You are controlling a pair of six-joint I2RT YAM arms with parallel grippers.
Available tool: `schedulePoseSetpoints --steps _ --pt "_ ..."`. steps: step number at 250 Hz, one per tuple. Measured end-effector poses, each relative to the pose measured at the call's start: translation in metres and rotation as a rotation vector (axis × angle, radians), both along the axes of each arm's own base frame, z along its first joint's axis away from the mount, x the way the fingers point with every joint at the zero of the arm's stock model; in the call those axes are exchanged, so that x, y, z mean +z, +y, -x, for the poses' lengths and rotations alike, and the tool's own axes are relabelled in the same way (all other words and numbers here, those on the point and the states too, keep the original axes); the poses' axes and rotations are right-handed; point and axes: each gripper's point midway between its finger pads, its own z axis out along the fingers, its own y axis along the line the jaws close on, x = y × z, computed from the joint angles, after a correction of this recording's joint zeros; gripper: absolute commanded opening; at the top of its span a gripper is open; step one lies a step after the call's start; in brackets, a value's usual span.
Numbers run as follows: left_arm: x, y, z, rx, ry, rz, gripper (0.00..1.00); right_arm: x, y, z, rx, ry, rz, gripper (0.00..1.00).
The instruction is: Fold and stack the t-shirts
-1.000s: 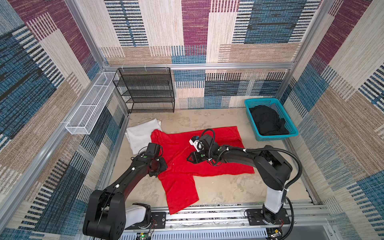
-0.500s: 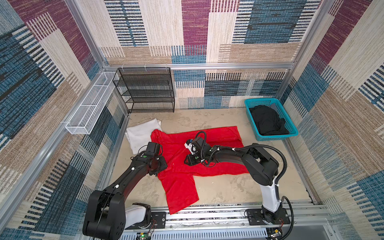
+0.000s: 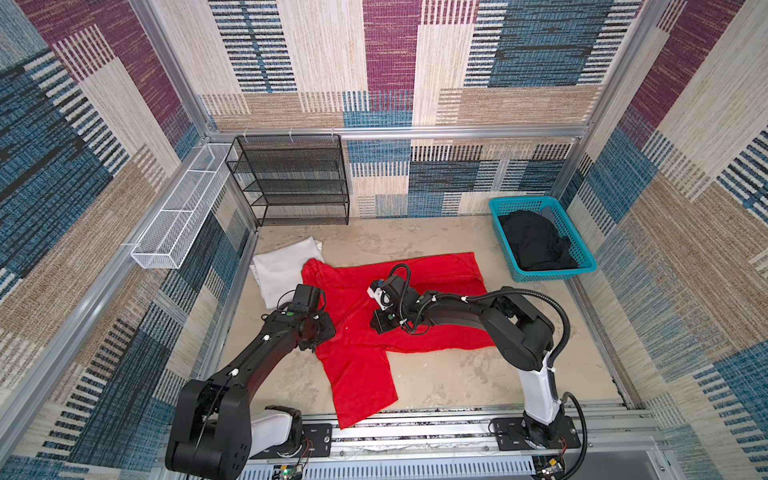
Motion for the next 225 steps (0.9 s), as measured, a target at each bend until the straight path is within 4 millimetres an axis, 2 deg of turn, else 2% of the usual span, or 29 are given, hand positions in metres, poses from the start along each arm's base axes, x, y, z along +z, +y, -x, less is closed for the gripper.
schedulePoseSetpoints --steps 66,118,169,189,225 --pt "-0.001 0.003 0.001 0.006 -0.001 -0.016 0.37 0.025 -0.009 0.007 -0.001 -0.027 -0.030 0.00" --pt "0.003 0.007 0.000 0.014 -0.023 -0.036 0.37 0.018 -0.019 0.016 -0.001 -0.009 -0.009 0.01" --pt "0.002 0.011 0.002 0.017 -0.017 -0.053 0.37 0.026 -0.022 0.018 -0.005 -0.019 -0.015 0.02" --pt "0.002 0.011 0.002 0.018 -0.017 -0.054 0.37 0.028 -0.024 0.017 -0.015 -0.030 -0.007 0.10" --pt "0.002 0.010 0.002 0.016 -0.015 -0.052 0.37 0.026 -0.027 0.018 -0.017 -0.022 0.007 0.17"
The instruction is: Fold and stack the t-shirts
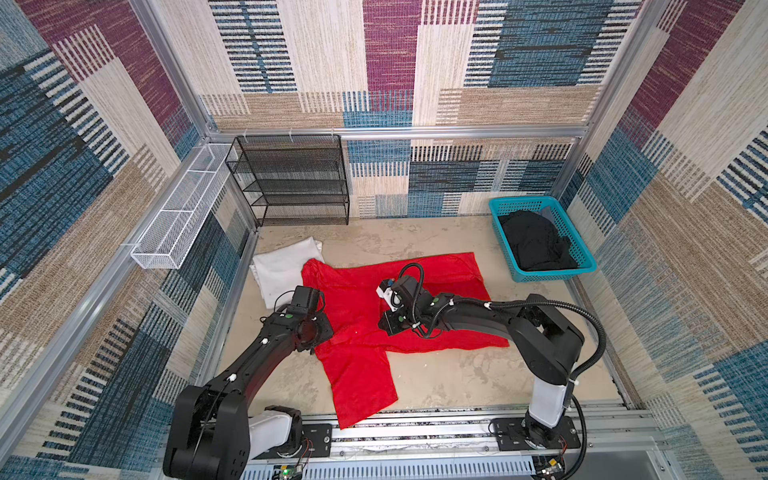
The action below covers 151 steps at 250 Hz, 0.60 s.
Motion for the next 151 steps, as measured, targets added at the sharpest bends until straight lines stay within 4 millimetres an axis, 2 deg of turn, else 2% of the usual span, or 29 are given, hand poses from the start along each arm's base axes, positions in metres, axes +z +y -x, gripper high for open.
schedulePoseSetpoints --steps 9,26,40,83,106,130,151 --pt "0.000 0.000 0.000 0.000 0.001 0.000 0.37 -0.001 -0.001 -0.001 -0.006 -0.002 0.006 0.23" --pt "0.001 0.000 0.001 0.000 0.001 0.000 0.37 -0.003 -0.004 -0.003 -0.016 -0.009 0.022 0.46" --pt "0.003 0.000 0.002 0.000 -0.001 0.000 0.37 -0.002 -0.006 -0.004 -0.015 -0.012 0.026 0.53" --pt "0.013 0.001 0.017 0.001 -0.002 0.006 0.37 0.017 -0.017 -0.003 -0.035 -0.050 0.027 0.60" --pt "0.012 -0.006 0.035 -0.017 0.024 0.014 0.35 0.027 -0.030 0.000 -0.057 -0.078 0.032 0.61" --pt "0.004 -0.019 0.056 -0.054 0.071 0.039 0.33 0.026 -0.044 0.005 -0.077 -0.071 0.052 0.62" --pt "-0.006 -0.030 0.073 -0.084 0.122 0.054 0.33 0.015 -0.063 0.013 -0.103 -0.041 0.080 0.62"
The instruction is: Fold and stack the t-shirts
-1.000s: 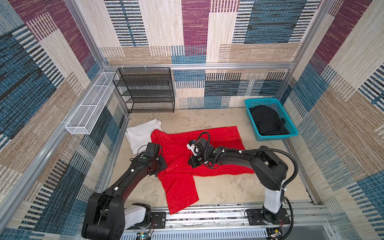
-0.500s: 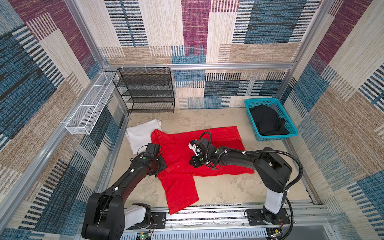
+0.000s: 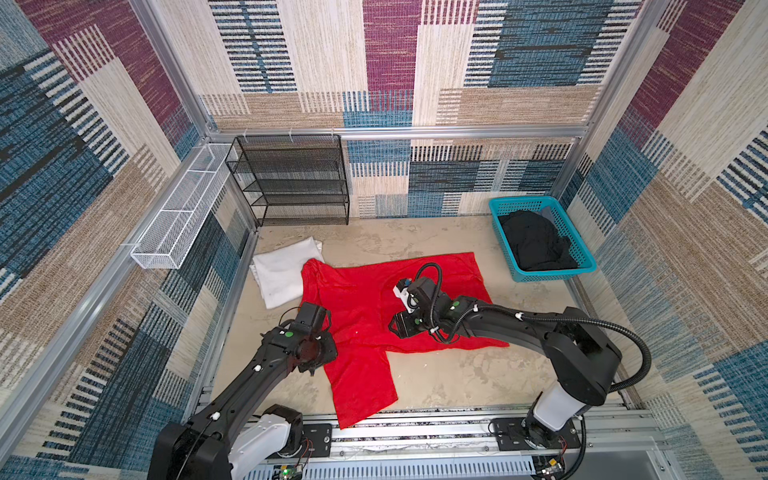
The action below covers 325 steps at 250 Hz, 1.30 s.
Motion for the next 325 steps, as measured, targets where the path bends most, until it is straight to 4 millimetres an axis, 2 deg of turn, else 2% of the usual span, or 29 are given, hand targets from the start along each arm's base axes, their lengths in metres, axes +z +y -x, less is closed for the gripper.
schedulePoseSetpoints --steps 26,44,74,106,130,158,209,224,250,287,325 --pt "-0.007 -0.011 0.015 -0.028 0.041 0.008 0.35 -0.017 -0.032 0.008 -0.055 0.045 0.037 0.63" --pt "-0.009 -0.009 0.014 -0.013 0.041 -0.012 0.36 -0.028 -0.058 0.008 -0.113 0.074 0.055 0.63" --pt "-0.007 -0.004 -0.003 0.011 0.009 -0.072 0.37 -0.038 -0.095 -0.002 -0.216 0.100 0.072 0.64" --pt "-0.011 -0.003 -0.031 0.018 0.004 -0.134 0.38 -0.046 -0.118 -0.009 -0.269 0.109 0.081 0.64" --pt "-0.021 -0.004 -0.042 0.009 0.022 -0.164 0.38 -0.047 -0.120 -0.018 -0.274 0.098 0.054 0.64" --pt "-0.033 -0.002 -0.047 0.008 0.050 -0.181 0.38 -0.048 -0.113 -0.034 -0.260 0.058 0.018 0.64" --pt "-0.034 0.011 -0.075 0.062 0.014 -0.187 0.39 -0.045 -0.099 -0.062 -0.239 0.021 -0.018 0.63" --pt "-0.033 0.017 -0.088 0.082 -0.012 -0.183 0.39 -0.043 -0.097 -0.065 -0.236 0.026 -0.012 0.63" --pt "-0.030 0.021 -0.097 0.091 -0.028 -0.170 0.39 -0.041 -0.102 -0.065 -0.238 0.028 0.021 0.66" --pt "-0.012 0.014 -0.090 0.059 -0.073 -0.129 0.39 -0.023 -0.119 -0.057 -0.269 -0.014 0.059 0.71" --pt "0.008 0.003 -0.050 -0.001 -0.093 -0.107 0.39 -0.016 -0.144 -0.033 -0.338 -0.013 0.101 0.73"
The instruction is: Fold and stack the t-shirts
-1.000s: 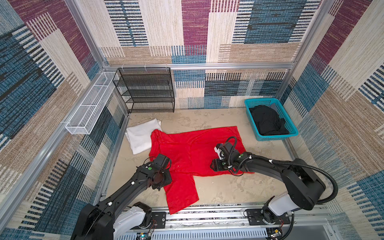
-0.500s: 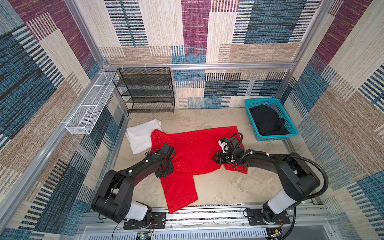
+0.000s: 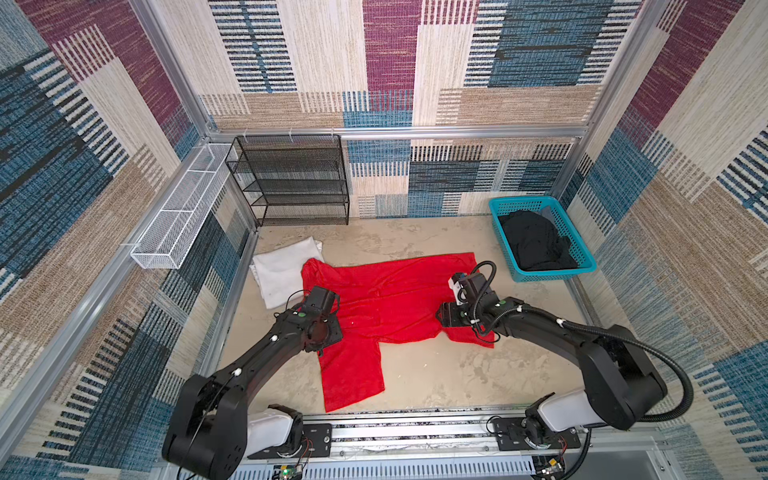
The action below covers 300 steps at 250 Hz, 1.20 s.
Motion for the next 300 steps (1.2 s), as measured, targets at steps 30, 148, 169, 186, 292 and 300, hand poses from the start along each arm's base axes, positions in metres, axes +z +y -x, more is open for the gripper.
schedulePoseSetpoints --steps 30,148,169,186,292,300 --pt "-0.006 -0.007 0.042 -0.034 0.075 -0.009 0.35 -0.001 -0.013 0.018 -0.049 0.032 0.003 0.74" --pt "-0.051 -0.006 0.129 -0.050 0.300 -0.091 0.35 0.007 -0.034 0.028 -0.128 0.059 -0.015 0.79" --pt "-0.054 -0.004 0.132 -0.045 0.311 -0.100 0.40 0.009 -0.042 0.025 -0.155 0.056 -0.024 0.79" --pt "-0.056 -0.002 0.134 -0.044 0.328 -0.114 0.37 0.012 -0.046 0.023 -0.164 0.056 -0.036 0.79" --pt "-0.049 -0.015 0.122 -0.056 0.280 -0.075 0.00 -0.010 -0.059 0.057 -0.308 0.158 -0.175 0.68" --pt "-0.046 -0.013 0.118 -0.052 0.255 -0.086 0.00 -0.011 -0.060 0.059 -0.324 0.161 -0.185 0.64"
